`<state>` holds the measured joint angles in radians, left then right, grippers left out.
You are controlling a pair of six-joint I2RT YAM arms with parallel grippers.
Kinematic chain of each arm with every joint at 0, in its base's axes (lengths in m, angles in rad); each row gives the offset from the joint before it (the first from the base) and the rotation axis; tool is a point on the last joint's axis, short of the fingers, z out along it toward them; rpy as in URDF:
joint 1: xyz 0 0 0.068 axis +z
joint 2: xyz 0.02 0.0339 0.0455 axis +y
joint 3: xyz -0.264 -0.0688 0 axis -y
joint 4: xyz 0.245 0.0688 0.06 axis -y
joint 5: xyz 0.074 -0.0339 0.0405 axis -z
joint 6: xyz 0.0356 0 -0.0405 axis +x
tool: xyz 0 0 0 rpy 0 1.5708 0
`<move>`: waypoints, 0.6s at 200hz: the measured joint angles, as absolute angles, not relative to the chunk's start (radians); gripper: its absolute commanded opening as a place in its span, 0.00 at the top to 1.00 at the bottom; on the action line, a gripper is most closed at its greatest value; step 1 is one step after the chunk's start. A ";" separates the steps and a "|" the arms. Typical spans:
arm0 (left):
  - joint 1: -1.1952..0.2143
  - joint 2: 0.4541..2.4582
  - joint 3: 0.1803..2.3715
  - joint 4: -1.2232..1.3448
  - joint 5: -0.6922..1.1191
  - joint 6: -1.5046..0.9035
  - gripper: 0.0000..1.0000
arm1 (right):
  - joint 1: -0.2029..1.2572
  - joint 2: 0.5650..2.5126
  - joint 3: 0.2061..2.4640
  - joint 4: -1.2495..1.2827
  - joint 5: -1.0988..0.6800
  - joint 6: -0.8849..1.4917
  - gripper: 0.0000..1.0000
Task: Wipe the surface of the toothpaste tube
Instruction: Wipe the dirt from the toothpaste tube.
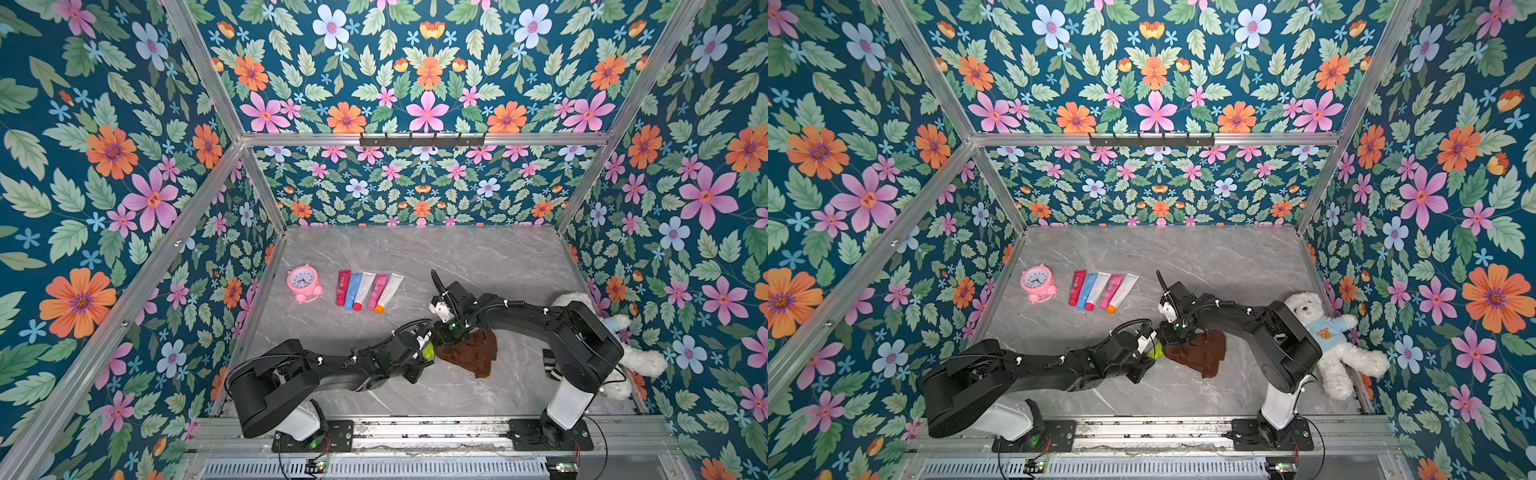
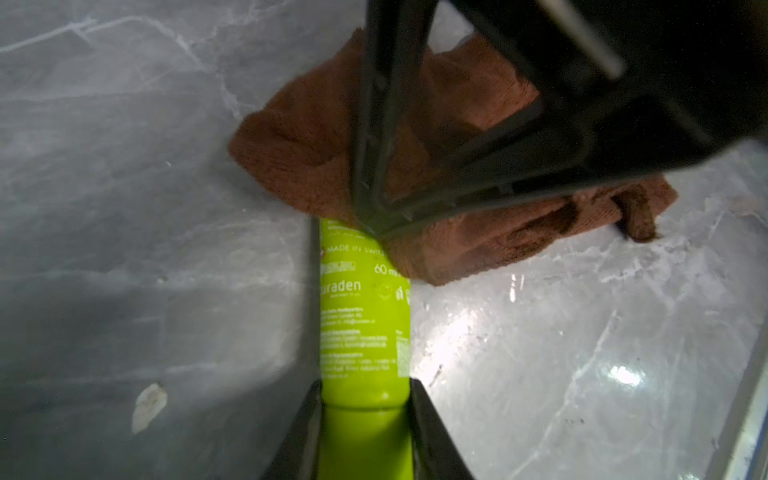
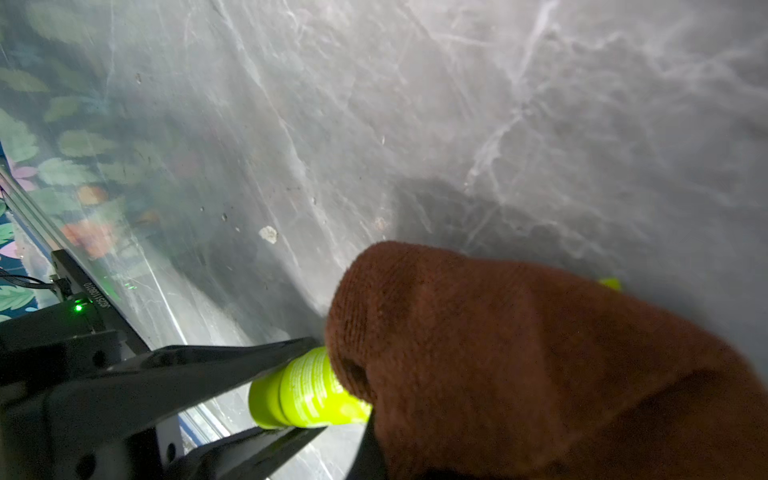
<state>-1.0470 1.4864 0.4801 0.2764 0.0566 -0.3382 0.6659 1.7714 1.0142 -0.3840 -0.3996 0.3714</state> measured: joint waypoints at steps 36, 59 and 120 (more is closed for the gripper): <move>-1.049 1.474 0.470 0.288 0.050 -0.336 1.00 | 0.571 1.739 0.947 -0.348 -0.474 0.363 1.00; -1.049 1.475 0.470 0.288 0.050 -0.334 1.00 | 0.499 1.697 0.918 -0.381 -0.397 0.346 1.00; -1.049 1.474 0.470 0.274 0.056 -0.335 1.00 | 0.546 1.571 0.942 -0.440 -0.296 0.326 1.00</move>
